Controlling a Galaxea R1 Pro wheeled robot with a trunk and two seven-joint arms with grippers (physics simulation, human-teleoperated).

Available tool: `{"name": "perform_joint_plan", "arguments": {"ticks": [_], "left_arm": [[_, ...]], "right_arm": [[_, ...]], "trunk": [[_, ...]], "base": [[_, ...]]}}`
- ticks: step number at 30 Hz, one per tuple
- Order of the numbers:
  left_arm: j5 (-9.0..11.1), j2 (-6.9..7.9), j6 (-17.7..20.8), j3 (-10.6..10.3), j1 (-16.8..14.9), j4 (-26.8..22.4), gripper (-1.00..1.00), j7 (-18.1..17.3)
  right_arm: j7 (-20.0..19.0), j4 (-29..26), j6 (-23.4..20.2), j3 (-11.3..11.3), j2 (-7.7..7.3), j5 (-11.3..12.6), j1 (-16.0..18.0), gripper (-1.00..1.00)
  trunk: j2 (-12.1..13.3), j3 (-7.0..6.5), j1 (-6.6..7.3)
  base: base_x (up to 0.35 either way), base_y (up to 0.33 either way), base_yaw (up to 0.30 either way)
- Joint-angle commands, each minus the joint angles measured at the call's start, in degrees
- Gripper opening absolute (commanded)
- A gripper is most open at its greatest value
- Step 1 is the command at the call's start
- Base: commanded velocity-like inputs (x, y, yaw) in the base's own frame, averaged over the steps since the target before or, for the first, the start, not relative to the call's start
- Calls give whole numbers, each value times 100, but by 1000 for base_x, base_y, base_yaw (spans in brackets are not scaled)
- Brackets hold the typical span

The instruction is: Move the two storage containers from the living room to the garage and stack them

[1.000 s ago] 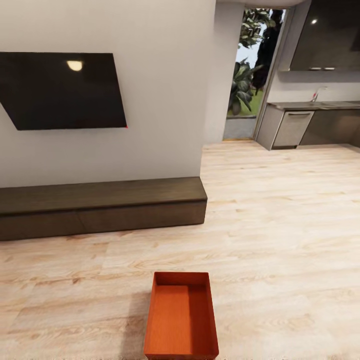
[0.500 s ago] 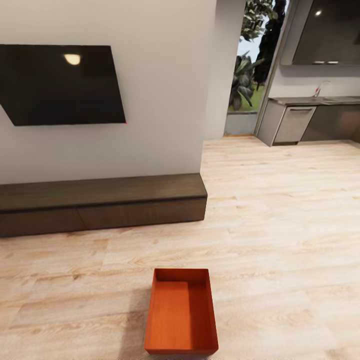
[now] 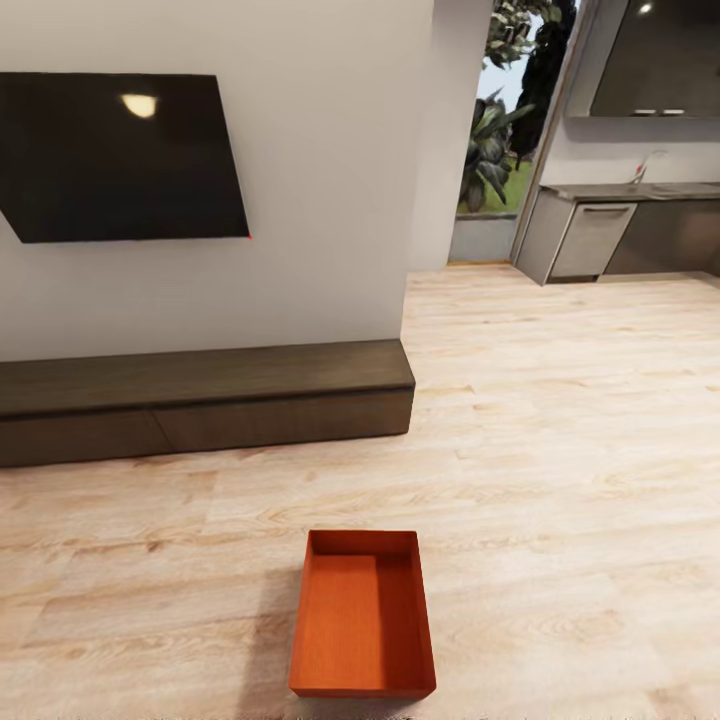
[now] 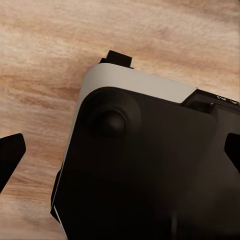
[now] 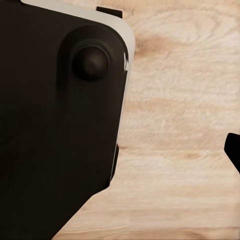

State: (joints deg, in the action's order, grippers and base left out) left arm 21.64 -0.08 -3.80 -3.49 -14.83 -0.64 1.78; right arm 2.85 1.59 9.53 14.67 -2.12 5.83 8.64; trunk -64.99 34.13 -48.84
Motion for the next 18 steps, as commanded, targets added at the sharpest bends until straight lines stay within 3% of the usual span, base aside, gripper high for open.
{"name": "perform_joint_plan", "arguments": {"ticks": [1,18], "left_arm": [[33,-1,-15,-38,-2,2,100,16],[33,-1,-15,-38,-2,2,100,16]], "right_arm": [[-7,17,33,43,-3,67,6,100],[60,17,31,31,10,50,6,100]], "trunk": [[-3,14,0],[-3,171,0]], "base": [[0,0,0],[0,0,0]]}}
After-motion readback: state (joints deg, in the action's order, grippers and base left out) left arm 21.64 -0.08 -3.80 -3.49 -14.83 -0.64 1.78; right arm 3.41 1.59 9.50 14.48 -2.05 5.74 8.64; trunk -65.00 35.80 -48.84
